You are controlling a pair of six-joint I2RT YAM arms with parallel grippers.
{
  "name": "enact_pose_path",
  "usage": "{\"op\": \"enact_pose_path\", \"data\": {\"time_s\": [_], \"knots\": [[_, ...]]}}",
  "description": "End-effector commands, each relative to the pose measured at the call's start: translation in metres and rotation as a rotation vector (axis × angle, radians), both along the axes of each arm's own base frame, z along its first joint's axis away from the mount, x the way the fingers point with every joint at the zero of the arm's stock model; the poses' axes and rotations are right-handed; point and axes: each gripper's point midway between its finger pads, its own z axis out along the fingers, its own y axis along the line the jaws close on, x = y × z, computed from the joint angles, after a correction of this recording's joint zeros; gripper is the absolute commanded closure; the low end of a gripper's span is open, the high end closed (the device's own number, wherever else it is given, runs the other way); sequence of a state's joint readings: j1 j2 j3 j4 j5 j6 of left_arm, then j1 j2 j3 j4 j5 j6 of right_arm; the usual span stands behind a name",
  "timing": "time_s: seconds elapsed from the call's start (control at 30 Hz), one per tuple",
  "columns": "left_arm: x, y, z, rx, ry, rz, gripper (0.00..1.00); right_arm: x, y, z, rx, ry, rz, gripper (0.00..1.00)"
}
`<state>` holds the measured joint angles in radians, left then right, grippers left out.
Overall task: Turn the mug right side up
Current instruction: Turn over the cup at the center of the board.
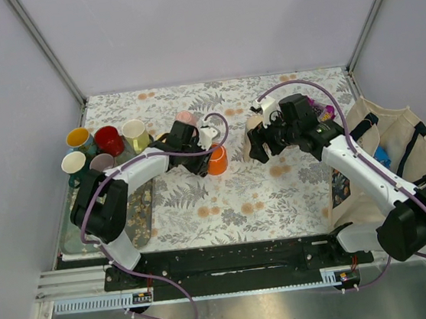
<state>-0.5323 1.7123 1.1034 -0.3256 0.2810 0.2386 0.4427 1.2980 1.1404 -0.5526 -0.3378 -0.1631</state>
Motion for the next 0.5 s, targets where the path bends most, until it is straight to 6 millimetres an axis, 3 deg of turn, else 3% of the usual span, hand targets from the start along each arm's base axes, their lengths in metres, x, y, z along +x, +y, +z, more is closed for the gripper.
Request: {"op": "enact_pose_path", "data": {"time_s": [0.0, 0.23, 0.37, 0.47], "knots": [[0.0012, -0.0035, 0.0085, 0.003, -0.005, -0.024, 0.66, 0.0104, -0.0008, 0.0122, 0.011, -0.07, -0.01, 0.16], [0.0037, -0.004, 0.0018, 0.033, 0.026, -0.03, 0.56, 0.0141, 0.0044, 0.0145, 0.026, -0.064, -0.001, 0.16], [0.0007, -0.0085, 0.0004, 0.031, 0.057, -0.07, 0.68, 0.0159, 0.0042, 0.013, 0.019, -0.064, -0.002, 0.15], [-0.003, -0.0091, 0.0034, 0.023, 0.055, -0.104, 0.85, 0.0167, 0.0031, 0.0142, 0.016, -0.073, -0.002, 0.16]]}}
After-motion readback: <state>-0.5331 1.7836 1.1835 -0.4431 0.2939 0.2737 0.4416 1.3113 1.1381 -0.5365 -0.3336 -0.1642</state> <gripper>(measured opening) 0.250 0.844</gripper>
